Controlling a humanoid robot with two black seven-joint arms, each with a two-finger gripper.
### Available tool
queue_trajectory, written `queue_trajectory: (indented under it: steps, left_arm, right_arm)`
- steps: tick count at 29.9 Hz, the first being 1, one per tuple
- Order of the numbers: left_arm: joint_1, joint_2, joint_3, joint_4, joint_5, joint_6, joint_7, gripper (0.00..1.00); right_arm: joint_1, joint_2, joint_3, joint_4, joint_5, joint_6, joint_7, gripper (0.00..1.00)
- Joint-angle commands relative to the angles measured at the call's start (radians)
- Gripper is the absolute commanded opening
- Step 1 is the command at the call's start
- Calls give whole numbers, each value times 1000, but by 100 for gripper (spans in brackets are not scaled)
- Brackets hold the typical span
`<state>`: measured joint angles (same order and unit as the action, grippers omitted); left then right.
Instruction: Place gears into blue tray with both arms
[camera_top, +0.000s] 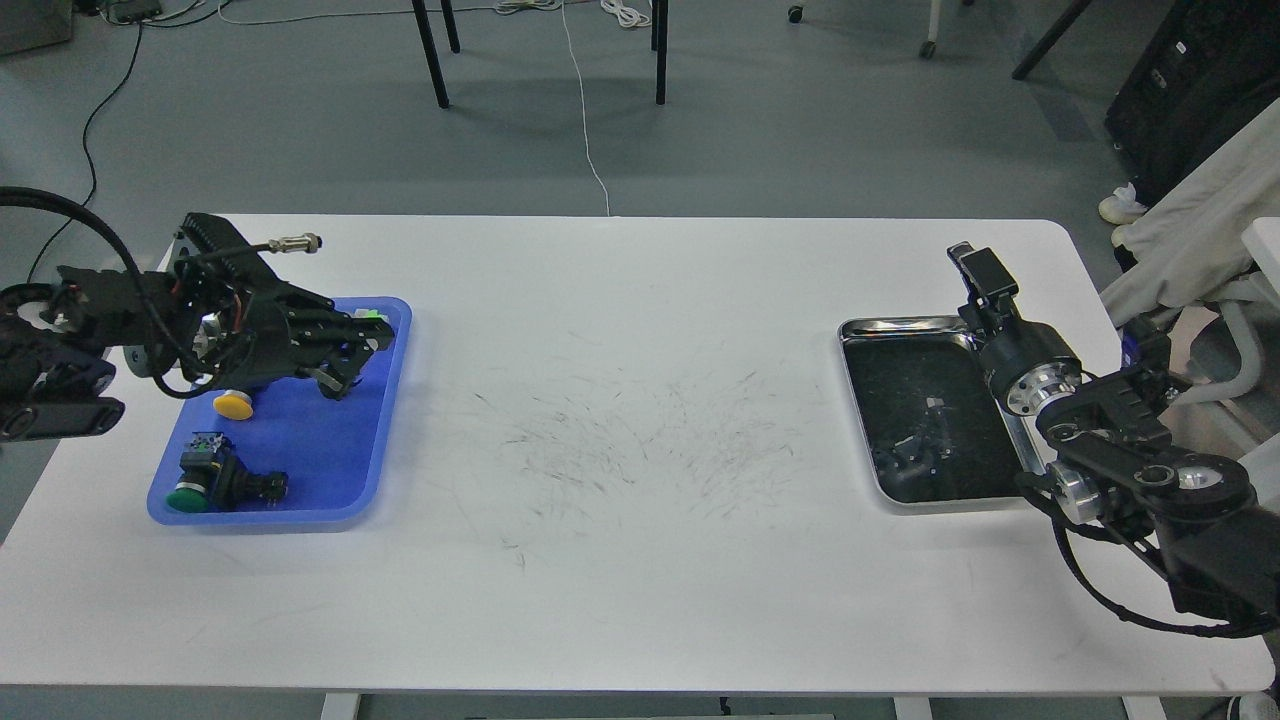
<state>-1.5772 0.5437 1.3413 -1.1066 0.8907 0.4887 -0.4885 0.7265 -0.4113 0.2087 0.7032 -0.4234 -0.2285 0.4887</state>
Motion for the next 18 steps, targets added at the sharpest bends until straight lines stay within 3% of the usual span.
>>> queue_trajectory:
  steps: [1,12,18]
  left_arm:
    - [16,42,-25,-30,-77,0,0,7]
    - [219,111,-132,-78,-233,0,0,7]
    - [269,131,-201,-73,-266,0,0,8]
  right_arm:
    - [2,0,0,2,0,0,0,93]
    - [4,-1,0,6,-2,0,0,93]
    - [7,-1,0,7,-2,0,0,93]
